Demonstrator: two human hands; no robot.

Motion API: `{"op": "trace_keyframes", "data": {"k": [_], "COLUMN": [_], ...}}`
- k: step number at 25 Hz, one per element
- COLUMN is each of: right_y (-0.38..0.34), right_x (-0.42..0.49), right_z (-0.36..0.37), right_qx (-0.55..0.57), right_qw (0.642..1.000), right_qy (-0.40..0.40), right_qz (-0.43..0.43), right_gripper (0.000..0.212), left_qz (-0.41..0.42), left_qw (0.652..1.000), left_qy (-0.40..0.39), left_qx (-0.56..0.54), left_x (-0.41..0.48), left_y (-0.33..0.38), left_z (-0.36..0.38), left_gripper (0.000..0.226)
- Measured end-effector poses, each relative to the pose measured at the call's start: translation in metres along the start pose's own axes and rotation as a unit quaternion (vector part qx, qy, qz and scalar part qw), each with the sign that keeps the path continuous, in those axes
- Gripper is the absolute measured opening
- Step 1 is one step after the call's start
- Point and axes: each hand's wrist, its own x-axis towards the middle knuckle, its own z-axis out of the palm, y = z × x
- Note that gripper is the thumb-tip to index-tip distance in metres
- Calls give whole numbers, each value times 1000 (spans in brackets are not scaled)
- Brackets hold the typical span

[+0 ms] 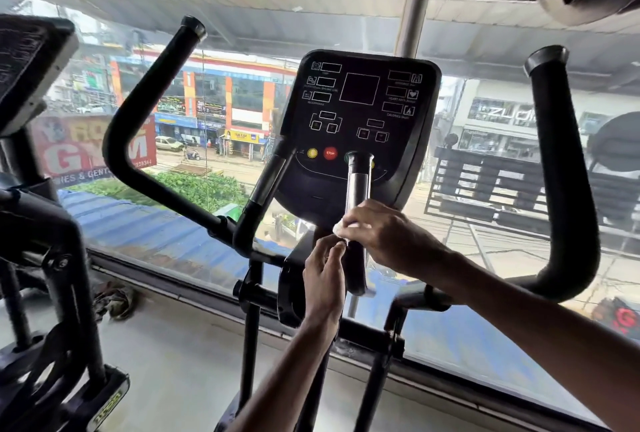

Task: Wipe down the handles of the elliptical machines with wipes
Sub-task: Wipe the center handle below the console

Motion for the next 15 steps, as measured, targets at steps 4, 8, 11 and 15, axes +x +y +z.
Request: {"op": "trace_keyframes", "data": {"k": [4,8,11,15], "right_y": [22,49,63,63], "right_x": [32,66,80,94], "right_z": [-8,-16,-20,-25], "right_qx": [-41,-92,-117,-132], "right_qw": [999,995,991,983], "right_qy": [-3,-15,-54,-124], "right_qz": [25,30,28,24], "right_gripper": [27,17,19,18], "left_qz": [-12,-15,-18,-24], "left_qw": [1000,999,999,998], "left_qy": [0,-6,2,13], "left_qx": [-19,-40,-49,-52], "left_x": [-1,-4,-6,-10], "left_y": [-2,-7,-8,-12], "left_z": [0,0,-1,-4], "left_gripper": [25,24,25,25]}}
